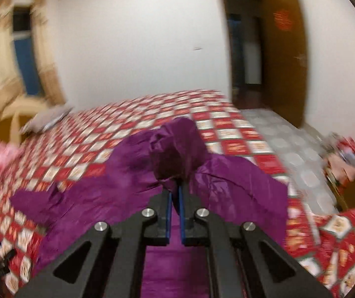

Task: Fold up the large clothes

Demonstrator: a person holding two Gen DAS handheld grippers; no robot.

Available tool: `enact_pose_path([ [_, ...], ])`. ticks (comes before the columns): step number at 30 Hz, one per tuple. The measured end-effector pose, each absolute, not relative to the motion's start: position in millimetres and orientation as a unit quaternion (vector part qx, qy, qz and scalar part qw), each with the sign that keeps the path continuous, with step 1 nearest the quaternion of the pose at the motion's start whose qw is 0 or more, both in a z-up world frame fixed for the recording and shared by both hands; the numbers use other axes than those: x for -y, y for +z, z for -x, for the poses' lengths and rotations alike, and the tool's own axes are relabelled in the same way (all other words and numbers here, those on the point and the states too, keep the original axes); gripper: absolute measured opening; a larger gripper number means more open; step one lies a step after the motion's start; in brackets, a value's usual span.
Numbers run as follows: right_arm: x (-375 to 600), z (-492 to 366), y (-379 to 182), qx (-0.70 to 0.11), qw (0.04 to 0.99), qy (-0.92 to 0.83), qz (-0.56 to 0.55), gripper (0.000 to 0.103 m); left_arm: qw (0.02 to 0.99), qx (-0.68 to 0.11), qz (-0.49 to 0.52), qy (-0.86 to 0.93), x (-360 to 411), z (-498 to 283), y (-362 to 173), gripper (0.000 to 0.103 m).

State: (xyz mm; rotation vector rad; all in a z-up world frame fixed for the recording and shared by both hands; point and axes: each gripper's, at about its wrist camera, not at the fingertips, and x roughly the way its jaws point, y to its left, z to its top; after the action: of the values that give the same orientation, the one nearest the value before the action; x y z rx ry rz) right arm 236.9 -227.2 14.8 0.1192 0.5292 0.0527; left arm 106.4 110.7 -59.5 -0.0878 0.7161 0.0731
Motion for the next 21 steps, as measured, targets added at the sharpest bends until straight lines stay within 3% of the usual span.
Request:
enact_pose_path([
  [10,89.5,-287.6,-69.7,-0.343,0.926,0.149,-0.045,0.008,0.935,-0.347,0.048,0.064,-151.8,-102.4,-66.3,0.102],
  [11,82.5,-289.2,-76.5,-0.348,0.921,0.168,-0.052,0.011,0.934,-0.348,0.051,0.064,-154.6,-103.7,-68.0,0.102],
  [12,74.3,-290.1,-78.7,-0.351,0.917,0.182,-0.057,0.015,0.933,-0.350,0.053,0.064,-155.8,-105.0,-69.3,0.102],
  [13,65.2,-292.5,-82.7,-0.355,0.913,0.194,-0.062,0.028,0.933,-0.351,0.054,0.065,-157.0,-106.4,-70.6,0.102],
  [14,58.6,-294.8,-87.1,-0.365,0.904,0.214,-0.069,0.060,0.932,-0.352,0.055,0.065,-157.8,-107.9,-71.9,0.102],
  [15,54.5,-295.8,-89.3,-0.374,0.894,0.235,-0.079,0.085,0.932,-0.354,0.056,0.063,-157.5,-110.1,-73.7,0.102],
  [21,74.8,-266.2,-51.4,-0.315,0.908,0.262,-0.082,0.087,0.932,-0.359,0.040,0.041,-140.3,-123.5,-76.2,0.102],
])
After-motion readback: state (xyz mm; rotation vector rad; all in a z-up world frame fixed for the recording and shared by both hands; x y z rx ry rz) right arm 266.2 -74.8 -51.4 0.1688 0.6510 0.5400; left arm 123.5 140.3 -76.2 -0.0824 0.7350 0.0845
